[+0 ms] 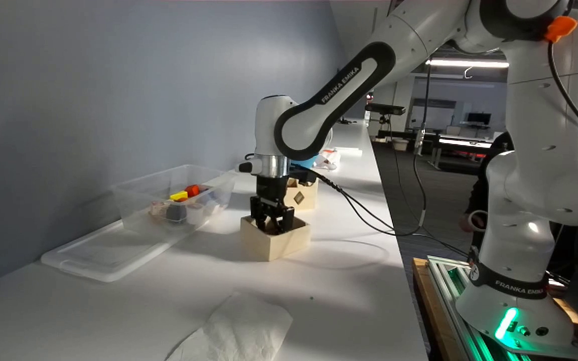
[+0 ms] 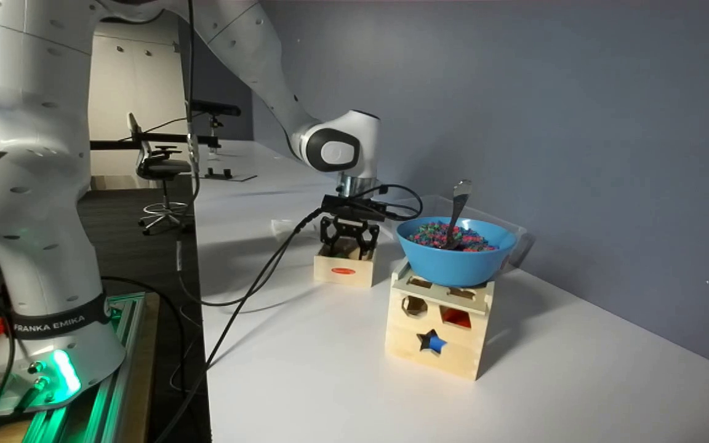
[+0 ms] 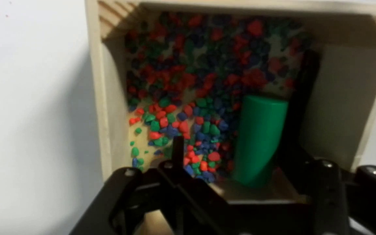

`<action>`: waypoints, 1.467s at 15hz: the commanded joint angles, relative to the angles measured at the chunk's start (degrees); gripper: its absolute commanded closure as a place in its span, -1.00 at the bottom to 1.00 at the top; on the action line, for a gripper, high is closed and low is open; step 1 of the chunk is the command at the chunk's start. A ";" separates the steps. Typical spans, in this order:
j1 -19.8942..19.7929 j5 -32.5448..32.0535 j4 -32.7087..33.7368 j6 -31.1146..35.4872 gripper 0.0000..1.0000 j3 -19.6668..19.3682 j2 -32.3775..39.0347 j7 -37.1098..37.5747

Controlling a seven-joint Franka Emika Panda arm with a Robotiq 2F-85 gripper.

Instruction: Remove the green block from the wooden box and put it in the clear container.

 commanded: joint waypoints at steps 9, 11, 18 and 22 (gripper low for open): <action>0.11 -7.14 -3.78 3.17 0.82 0.60 -4.99 6.29; 0.27 -7.48 -4.93 2.26 0.84 0.89 -8.35 6.32; 0.05 -5.63 -5.14 7.55 0.84 -0.90 -17.47 8.07; -1.09 -5.82 0.96 14.69 0.84 -3.78 -13.57 11.86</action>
